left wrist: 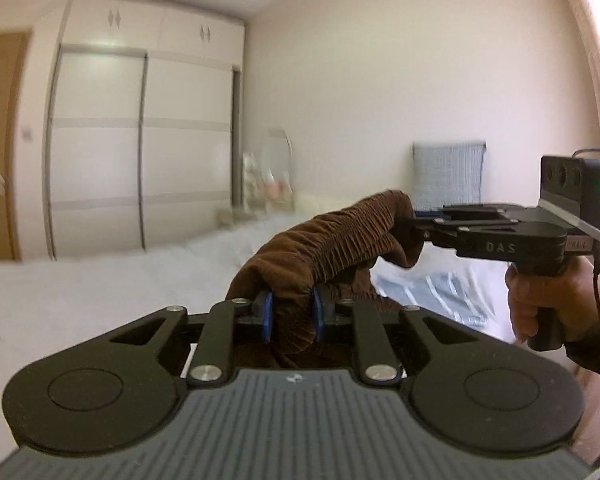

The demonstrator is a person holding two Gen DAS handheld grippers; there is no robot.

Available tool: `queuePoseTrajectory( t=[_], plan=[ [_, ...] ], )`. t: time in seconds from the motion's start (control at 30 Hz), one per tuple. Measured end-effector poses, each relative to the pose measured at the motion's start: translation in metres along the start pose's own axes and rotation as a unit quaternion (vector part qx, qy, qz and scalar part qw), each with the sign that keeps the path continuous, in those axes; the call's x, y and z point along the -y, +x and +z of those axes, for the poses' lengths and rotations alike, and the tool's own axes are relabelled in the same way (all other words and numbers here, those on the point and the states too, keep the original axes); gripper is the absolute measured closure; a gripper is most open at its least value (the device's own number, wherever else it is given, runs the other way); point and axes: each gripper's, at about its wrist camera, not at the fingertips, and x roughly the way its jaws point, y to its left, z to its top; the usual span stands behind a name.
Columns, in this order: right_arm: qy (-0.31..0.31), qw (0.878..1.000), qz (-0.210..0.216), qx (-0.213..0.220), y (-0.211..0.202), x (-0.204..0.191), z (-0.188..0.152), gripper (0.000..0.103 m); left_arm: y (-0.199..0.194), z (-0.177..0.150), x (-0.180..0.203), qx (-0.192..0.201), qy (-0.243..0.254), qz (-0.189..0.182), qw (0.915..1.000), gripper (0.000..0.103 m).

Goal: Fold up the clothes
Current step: 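Lift the shorts by the waistband with both tools and shake them out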

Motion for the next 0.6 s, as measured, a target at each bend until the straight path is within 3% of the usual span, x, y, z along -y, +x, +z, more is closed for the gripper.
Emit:
queuePoseTrajectory(
  t=[0.07,0.1,0.13,0.27,0.4,0.47,0.6],
  plan=[
    [0.017,0.999,-0.015,-0.039,0.032,0.017,-0.018,0.083,0.038,-0.011,-0.013,-0.035,-0.033,0.002,0.9989,0.079],
    [0.024,0.998,-0.019,-0.061,0.05,0.025,-0.029,0.08,0.058,-0.018,-0.022,-0.052,-0.058,0.009,0.997,0.073],
    [0.035,0.996,-0.024,-0.078,0.066,0.033,-0.041,0.07,0.077,-0.027,-0.031,-0.074,-0.082,0.026,0.9935,0.063],
    [0.08,0.987,-0.042,-0.132,0.113,0.065,-0.091,0.06,0.119,-0.07,-0.052,-0.149,-0.123,0.118,0.9741,0.062],
    [0.127,0.983,-0.069,-0.115,0.094,0.101,-0.125,0.036,0.142,-0.092,-0.043,-0.168,-0.154,0.081,0.9703,0.052],
    [0.134,0.98,-0.076,-0.128,0.081,0.118,-0.144,0.034,0.153,-0.102,-0.038,-0.177,-0.17,0.062,0.9674,0.045],
    [0.137,0.974,-0.08,-0.159,0.077,0.14,-0.173,0.034,0.176,-0.123,-0.028,-0.195,-0.201,0.024,0.9596,0.044]
  ],
)
